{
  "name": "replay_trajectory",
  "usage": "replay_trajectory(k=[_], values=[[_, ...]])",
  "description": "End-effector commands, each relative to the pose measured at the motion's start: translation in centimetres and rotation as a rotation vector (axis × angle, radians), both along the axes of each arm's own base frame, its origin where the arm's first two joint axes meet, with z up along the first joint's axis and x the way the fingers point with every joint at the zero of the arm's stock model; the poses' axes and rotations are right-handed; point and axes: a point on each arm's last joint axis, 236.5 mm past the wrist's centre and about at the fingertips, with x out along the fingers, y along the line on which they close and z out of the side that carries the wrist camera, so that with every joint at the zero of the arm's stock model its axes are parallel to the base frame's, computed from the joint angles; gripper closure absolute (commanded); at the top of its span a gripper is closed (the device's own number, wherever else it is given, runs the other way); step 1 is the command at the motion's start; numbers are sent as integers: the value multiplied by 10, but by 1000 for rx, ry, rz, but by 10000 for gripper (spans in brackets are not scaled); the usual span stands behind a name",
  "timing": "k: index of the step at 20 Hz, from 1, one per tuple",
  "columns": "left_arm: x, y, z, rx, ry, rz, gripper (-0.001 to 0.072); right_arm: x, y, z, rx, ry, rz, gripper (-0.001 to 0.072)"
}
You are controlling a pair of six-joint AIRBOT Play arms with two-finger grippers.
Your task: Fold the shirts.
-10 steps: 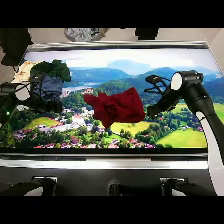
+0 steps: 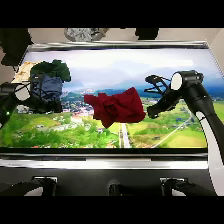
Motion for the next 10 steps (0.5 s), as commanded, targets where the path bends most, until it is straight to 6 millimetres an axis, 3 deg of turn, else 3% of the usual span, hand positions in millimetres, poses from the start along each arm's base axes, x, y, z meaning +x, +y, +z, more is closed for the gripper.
replay_trajectory(k=[1,5,10], values=[[0,0,0,0,0,0,-13,0,0,0,0,1,0,29],[1,0,0,-1,-5,0,-13,0,0,0,0,0,0,29],[27,-7,1,-27,-99,2,-13,4,1,0,4,-16,-3,29]])
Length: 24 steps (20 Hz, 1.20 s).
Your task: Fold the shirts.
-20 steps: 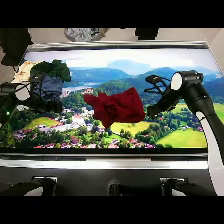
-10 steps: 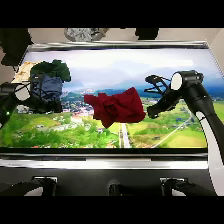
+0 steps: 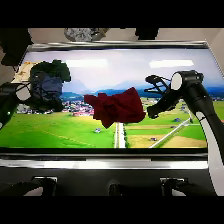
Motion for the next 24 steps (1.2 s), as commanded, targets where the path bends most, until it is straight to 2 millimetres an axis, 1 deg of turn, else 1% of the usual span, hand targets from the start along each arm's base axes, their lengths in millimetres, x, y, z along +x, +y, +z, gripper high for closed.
replay_trajectory(k=[1,2,4,6,7,8,9,10,11,12,14,15,17,19,21,24], values=[[12,-12,-1,-58,-38,13,-13,12,3,2,11,-51,-6,29],[13,-23,-3,-105,-29,16,-13,23,4,3,19,-96,-8,29],[25,-44,-6,-191,-55,10,-13,46,8,9,38,-196,-14,28],[32,-73,-17,-283,-39,-77,-13,74,12,19,58,-319,-21,9],[34,-85,-23,-323,-8,-105,-13,81,15,20,70,-345,-24,5],[38,-94,-30,-349,24,-137,-13,84,17,18,78,-349,-26,2],[46,-98,-36,-351,59,-158,-13,85,16,10,80,-332,-31,2],[52,-99,-42,-352,106,-171,-13,84,18,1,107,-296,-47,2],[54,-102,-50,-356,173,-189,-13,79,24,-10,171,-237,-67,2],[50,-107,-60,-373,262,-210,-13,75,30,-20,249,-175,-86,2],[32,-125,-77,-460,424,-243,-13,65,41,-34,393,-55,-107,2],[21,-135,-82,-505,474,-273,-13,57,42,-42,420,0,-99,2],[8,-146,-93,-528,513,-303,-13,42,41,-60,399,88,-59,2],[1,-151,-103,-524,524,-314,-13,38,44,-71,409,131,-63,2],[4,-155,-111,-519,497,-310,-13,38,44,-79,407,146,-68,2],[12,-160,-116,-514,457,-301,-12,38,44,-84,406,159,-71,2]])
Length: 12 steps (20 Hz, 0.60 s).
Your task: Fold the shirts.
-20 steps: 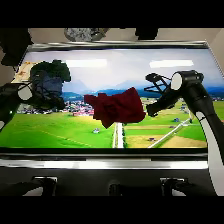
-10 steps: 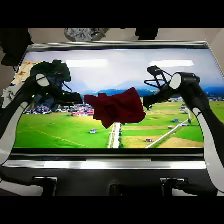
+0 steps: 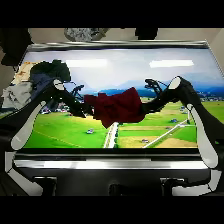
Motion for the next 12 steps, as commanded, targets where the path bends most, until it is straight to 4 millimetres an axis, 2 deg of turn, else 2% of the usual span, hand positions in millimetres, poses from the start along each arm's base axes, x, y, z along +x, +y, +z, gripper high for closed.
replay_trajectory(k=[1,3,4,6,7,8,11,12], values=[[4,-9,-8,-7,-23,3,-10,-4,2,-9,16,33,11,2],[4,-14,-14,-5,-26,0,13,-1,1,-10,11,20,9,2],[6,-17,-18,-4,-33,3,68,0,1,-10,8,15,7,2],[11,-23,-23,0,-56,13,70,2,1,-10,8,10,5,2],[14,-25,-24,1,-70,18,125,2,1,-10,8,10,5,2],[17,-26,-25,2,-79,24,138,2,0,-10,7,10,5,3],[24,-26,-29,12,-85,63,390,2,-2,-11,-3,7,6,3],[24,-26,-30,13,-83,66,450,2,-4,-12,-13,7,8,3]])
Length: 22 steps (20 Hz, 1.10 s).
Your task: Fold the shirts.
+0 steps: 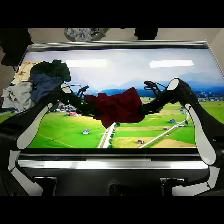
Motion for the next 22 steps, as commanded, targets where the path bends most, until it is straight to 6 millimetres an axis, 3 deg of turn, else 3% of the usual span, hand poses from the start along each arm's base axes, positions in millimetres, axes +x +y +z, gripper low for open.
replay_trajectory(k=[1,2,7,8,10,12,13,15,17,19,21,22], values=[[6,-1,-6,11,-11,29,588,-2,-5,-5,-23,3,4,2],[6,0,-6,11,-13,22,679,-5,-5,-9,-22,16,4,2],[4,-1,-4,7,-20,0,679,-7,13,-30,63,67,-7,20],[3,-1,-4,7,-15,-3,679,-5,16,-35,75,72,-17,131],[1,0,-1,5,-12,-9,679,2,14,-38,66,40,-14,660],[10,0,19,-7,-88,-25,680,9,14,-24,70,-37,45,672],[19,0,42,-19,-170,-29,680,14,13,-8,67,-94,76,672],[38,-1,114,-50,-386,-40,680,34,11,46,50,-273,112,673],[45,0,217,-93,-633,-13,680,54,10,137,35,-533,119,672],[29,11,338,-145,-912,35,680,57,3,265,8,-879,75,672],[-8,41,452,-175,-1180,137,681,24,-11,390,-32,-1218,13,672],[-32,63,499,-176,-1291,216,680,-6,-21,448,-60,-1383,-23,672]])
